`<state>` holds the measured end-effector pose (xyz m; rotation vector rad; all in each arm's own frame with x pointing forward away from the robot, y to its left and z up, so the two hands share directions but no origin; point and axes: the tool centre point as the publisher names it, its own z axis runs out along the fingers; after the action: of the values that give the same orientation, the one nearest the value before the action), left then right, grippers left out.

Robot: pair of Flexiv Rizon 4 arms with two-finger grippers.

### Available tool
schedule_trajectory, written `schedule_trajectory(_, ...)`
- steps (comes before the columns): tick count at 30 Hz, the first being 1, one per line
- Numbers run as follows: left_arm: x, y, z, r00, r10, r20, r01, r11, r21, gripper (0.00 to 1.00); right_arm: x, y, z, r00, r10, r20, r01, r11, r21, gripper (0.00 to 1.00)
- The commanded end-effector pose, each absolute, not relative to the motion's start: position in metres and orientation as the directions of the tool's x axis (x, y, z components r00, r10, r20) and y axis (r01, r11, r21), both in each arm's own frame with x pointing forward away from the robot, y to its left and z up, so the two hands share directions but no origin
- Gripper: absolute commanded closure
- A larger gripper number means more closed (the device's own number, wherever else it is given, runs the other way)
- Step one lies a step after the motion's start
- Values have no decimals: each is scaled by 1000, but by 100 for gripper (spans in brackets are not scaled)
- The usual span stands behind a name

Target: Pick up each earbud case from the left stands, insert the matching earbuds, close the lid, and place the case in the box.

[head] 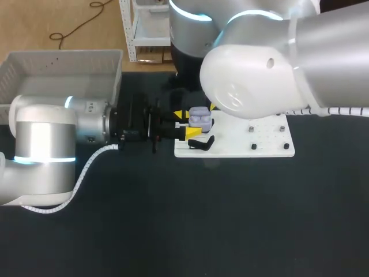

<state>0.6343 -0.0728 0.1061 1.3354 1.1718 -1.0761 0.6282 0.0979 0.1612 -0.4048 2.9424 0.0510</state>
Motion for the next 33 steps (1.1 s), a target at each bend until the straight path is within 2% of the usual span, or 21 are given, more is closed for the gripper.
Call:
schedule_trajectory(1, 633, -73, 105, 132, 84, -988, 991, -7, 132, 100, 626, 84, 173, -957, -206, -205, -220, 974, 49, 0)
schedule_trajectory(5, 633, -73, 105, 132, 84, -988, 991, -7, 132, 100, 646, 73, 181, -977, -40, -209, -60, 994, 91, 0)
schedule_trajectory(10, 633, -73, 105, 132, 84, -988, 991, -7, 132, 100, 668, 69, 174, -981, 48, -190, 34, 996, 79, 0)
schedule_trajectory(21, 633, -73, 105, 132, 84, -988, 991, -7, 132, 100, 690, 53, 142, -991, 94, -94, 91, 995, 28, 0)
schedule_trajectory(33, 633, -73, 105, 132, 84, -988, 991, -7, 132, 100, 671, 42, 131, -995, 89, -42, 89, 996, -3, 0)
